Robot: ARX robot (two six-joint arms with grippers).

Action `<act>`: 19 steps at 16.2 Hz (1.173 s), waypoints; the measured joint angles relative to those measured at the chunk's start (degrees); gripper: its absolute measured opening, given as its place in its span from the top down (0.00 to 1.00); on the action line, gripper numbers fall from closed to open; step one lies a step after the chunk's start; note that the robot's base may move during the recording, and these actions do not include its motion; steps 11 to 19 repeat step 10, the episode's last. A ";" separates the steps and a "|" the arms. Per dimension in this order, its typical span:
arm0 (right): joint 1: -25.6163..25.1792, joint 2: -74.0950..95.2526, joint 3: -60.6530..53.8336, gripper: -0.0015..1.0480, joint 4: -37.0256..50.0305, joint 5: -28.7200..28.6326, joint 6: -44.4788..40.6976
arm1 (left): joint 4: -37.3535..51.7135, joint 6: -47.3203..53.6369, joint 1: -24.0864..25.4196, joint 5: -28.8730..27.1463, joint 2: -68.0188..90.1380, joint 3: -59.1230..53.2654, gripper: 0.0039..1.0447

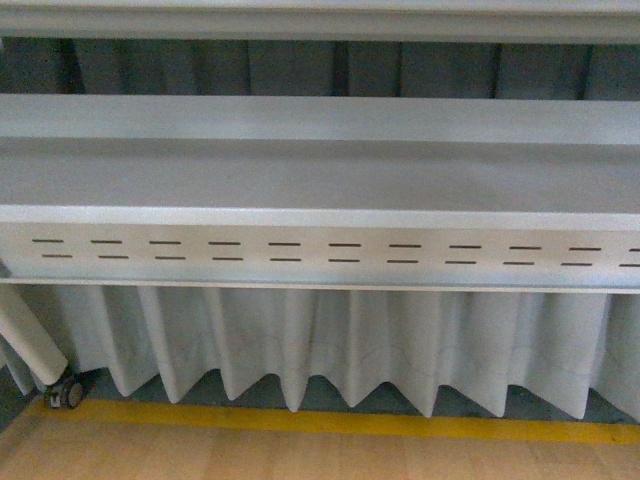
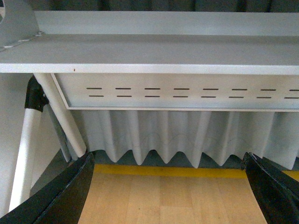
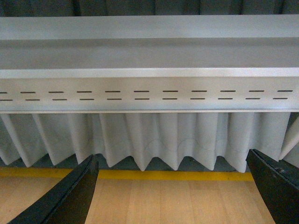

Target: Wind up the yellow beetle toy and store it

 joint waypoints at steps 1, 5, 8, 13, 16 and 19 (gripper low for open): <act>0.00 0.00 0.00 0.06 0.00 0.00 0.00 | 0.00 0.00 0.00 0.00 0.00 0.00 0.06; 0.00 0.00 0.00 0.06 0.00 0.00 0.00 | 0.00 0.00 0.00 0.00 0.00 0.00 0.06; 0.00 0.00 0.00 0.06 0.00 0.00 0.00 | 0.00 0.00 0.00 0.00 0.00 0.00 0.06; 0.00 0.00 0.00 0.06 0.00 0.00 0.00 | 0.00 0.00 0.00 0.00 0.00 0.00 0.06; 0.00 0.00 0.00 0.06 0.00 0.00 0.00 | 0.00 0.00 0.00 0.00 0.00 0.00 0.06; 0.00 0.00 0.00 0.06 0.00 0.00 0.00 | 0.00 0.00 0.00 0.00 0.00 0.00 0.06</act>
